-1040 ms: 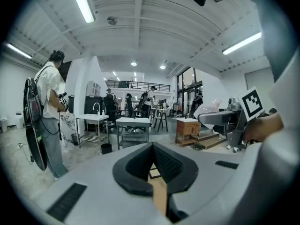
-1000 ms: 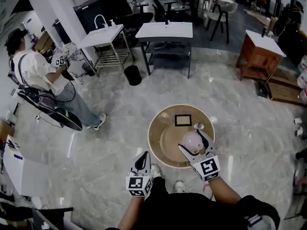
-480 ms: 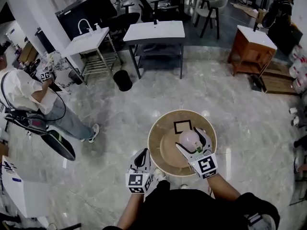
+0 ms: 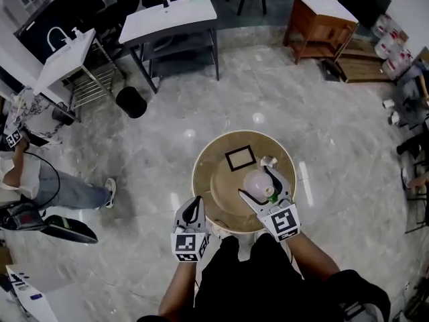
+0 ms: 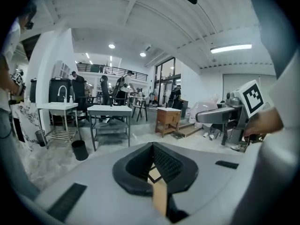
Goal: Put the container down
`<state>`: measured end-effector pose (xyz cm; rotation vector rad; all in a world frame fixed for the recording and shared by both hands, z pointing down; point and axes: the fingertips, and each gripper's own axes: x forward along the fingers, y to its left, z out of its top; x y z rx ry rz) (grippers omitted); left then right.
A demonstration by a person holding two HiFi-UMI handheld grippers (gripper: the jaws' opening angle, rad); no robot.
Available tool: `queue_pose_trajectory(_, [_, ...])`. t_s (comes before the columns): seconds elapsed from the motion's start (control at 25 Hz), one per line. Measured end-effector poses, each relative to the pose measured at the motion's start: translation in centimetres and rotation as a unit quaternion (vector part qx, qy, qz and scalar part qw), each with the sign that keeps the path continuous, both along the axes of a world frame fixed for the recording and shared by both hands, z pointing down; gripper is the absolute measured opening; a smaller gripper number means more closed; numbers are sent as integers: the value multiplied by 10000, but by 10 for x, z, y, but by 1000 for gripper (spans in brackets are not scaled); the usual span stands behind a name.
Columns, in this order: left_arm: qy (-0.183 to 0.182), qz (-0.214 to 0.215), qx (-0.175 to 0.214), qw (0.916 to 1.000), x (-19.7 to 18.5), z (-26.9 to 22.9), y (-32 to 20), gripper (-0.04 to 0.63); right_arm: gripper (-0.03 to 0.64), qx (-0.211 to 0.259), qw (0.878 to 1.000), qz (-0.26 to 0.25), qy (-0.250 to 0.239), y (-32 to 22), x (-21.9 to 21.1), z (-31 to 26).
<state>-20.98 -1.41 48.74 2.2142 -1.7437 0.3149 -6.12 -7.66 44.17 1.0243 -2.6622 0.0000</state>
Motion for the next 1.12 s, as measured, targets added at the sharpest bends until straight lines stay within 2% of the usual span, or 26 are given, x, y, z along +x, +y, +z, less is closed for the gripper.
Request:
queue_pose_trajectory(0.28, [-52, 229, -298, 9993, 9, 60, -40, -2, 397, -500, 9979, 270, 295, -27, 11, 76])
queue_pose_trajectory(0.56, [-28, 340, -649, 9973, 27, 132, -54, -2, 397, -1077, 9932, 215, 381, -44, 15, 164])
queue_pose_trajectory(0.68, [-123, 464, -847, 9953, 32, 168, -57, -2, 397, -1105, 9927, 143, 454, -51, 14, 208])
queue_pose_trajectory(0.88, [-211, 459, -789, 9956, 32, 215, -77, -2, 397, -1350, 9884, 281, 629, -59, 12, 290])
queue_pose_trajectory(1.12, [-490, 657, -839, 9931, 28, 265, -88, -2, 397, -1754, 9782, 480, 998, -61, 14, 391])
